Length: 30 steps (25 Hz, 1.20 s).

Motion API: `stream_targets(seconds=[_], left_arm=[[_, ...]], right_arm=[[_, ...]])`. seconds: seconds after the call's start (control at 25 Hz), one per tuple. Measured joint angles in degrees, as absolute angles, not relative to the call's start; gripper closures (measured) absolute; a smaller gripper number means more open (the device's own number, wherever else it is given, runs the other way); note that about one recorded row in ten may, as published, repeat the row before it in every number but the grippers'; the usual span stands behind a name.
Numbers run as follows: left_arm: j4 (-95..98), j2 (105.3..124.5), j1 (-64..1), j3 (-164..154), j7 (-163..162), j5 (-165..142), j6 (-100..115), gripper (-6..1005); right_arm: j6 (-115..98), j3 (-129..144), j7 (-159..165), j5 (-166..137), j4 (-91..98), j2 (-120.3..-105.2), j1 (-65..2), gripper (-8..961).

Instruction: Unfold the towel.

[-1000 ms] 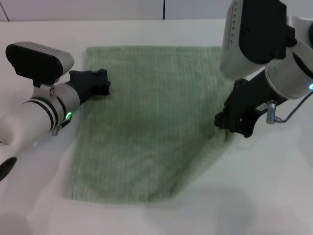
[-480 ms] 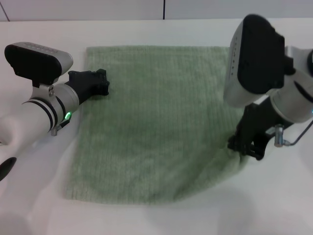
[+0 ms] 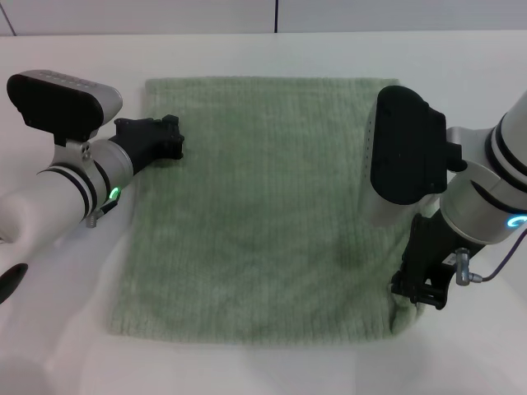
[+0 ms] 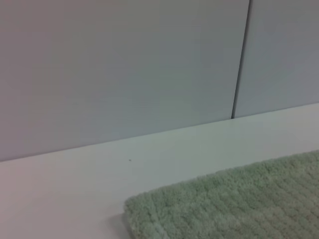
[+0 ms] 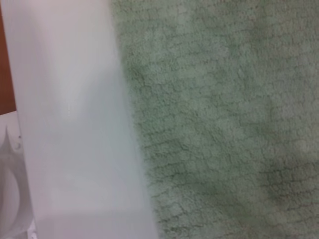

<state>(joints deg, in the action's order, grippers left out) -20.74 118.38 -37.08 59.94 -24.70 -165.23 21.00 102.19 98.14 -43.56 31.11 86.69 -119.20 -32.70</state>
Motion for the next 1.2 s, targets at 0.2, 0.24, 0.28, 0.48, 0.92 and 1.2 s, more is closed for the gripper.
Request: stream_targets(seconds=[0.2,0.24,0.28,0.48,0.92,1.2], left_arm=[[-20.78,118.39,-37.13,59.94,-24.70,-165.23,21.03,1001],[-20.78,118.39,-37.13,59.94,-24.70,-165.23,21.03,1001],[-20.88,118.39,-37.10,59.94,-24.70,-165.23,21.05,1001],[-21.23,118.39,-36.99,59.94,-24.70,-165.23,21.04,1001],[-21.48,118.37,-35.97,60.18,-24.61,-165.36,21.90,1001],[-23.44,118.23,-30.28,65.13,-24.09,-165.46,35.39,1001]], right_arm=[[101.65,98.71,-42.78,30.73,84.57,-119.19,-33.71,912],[101.65,98.71,-42.78,30.73,84.57,-119.19,-33.71,909],[101.64,98.76,-42.60,30.91,84.13,-119.17,-34.07,906],[101.55,98.52,-42.92,30.98,87.54,-119.21,-33.69,740],[68.39,89.24,-45.05,34.82,98.59,-119.84,-24.08,568],[46.52,93.40,-46.74,35.23,97.77,-119.88,-17.16,570]])
